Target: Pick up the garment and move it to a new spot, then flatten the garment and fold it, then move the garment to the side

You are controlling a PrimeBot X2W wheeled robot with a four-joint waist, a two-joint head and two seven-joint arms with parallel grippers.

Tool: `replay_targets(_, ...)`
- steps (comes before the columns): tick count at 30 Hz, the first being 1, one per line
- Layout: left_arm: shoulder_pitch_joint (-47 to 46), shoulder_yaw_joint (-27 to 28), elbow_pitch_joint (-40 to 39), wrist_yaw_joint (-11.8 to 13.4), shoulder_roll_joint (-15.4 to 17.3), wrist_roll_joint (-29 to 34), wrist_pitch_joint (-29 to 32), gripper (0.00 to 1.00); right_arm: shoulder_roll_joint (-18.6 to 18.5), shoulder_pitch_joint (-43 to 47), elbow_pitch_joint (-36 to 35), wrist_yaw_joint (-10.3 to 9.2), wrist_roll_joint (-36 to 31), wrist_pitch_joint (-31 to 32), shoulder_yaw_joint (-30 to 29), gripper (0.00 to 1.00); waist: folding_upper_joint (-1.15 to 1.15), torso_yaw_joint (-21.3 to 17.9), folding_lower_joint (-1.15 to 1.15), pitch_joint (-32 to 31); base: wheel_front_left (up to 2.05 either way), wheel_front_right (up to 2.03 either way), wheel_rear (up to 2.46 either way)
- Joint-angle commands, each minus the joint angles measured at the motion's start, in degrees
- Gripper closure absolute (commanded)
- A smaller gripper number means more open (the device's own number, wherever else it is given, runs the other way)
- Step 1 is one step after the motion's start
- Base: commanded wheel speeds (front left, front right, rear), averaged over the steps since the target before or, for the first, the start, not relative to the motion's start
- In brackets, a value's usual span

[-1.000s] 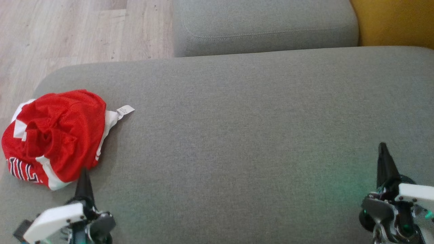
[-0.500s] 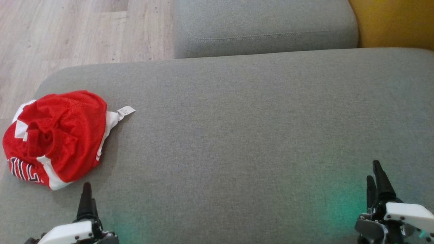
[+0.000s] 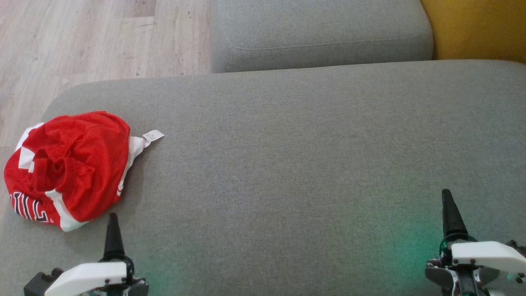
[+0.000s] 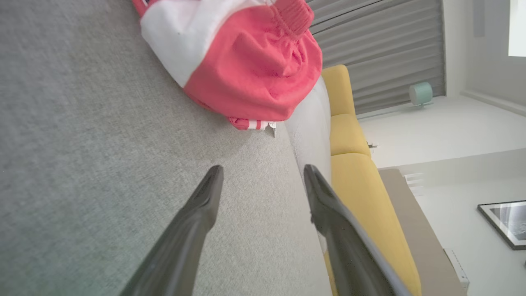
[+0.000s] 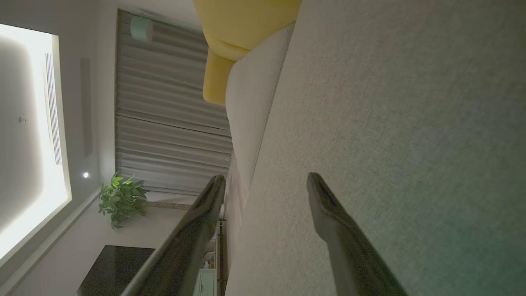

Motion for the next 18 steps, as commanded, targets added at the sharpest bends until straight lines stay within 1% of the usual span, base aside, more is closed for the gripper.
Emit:
replay_targets(1, -2.40, -0.30, -2.42, 0.16, 0.23, 1.63, -0.42, 0.00, -0.27, -2.66, -2.23, -0.01, -1.60, -0.54, 0.47, 0.00, 0.00, 0.00, 0.00, -0.02, 0.00, 0.00, 0.00)
replay_targets(7, -2.14, -1.19, -3.50, 1.43, 0.25, 6.52, -1.60, 0.00, -0.30, -2.60, -2.55, -0.01, -6.86, -1.72, 1.26, 0.00, 0.00, 0.07, 0.00, -0.33, 0.00, 0.00, 0.00)
replay_targets(18, -1.90, -2.63, -2.87, 2.42, 0.27, 13.66, -3.45, 0.00, -0.35, -2.44, -2.70, -0.02, -15.12, -3.58, 2.46, 0.00, 0.00, 0.21, 0.00, -0.93, 0.00, 0.00, 0.00)
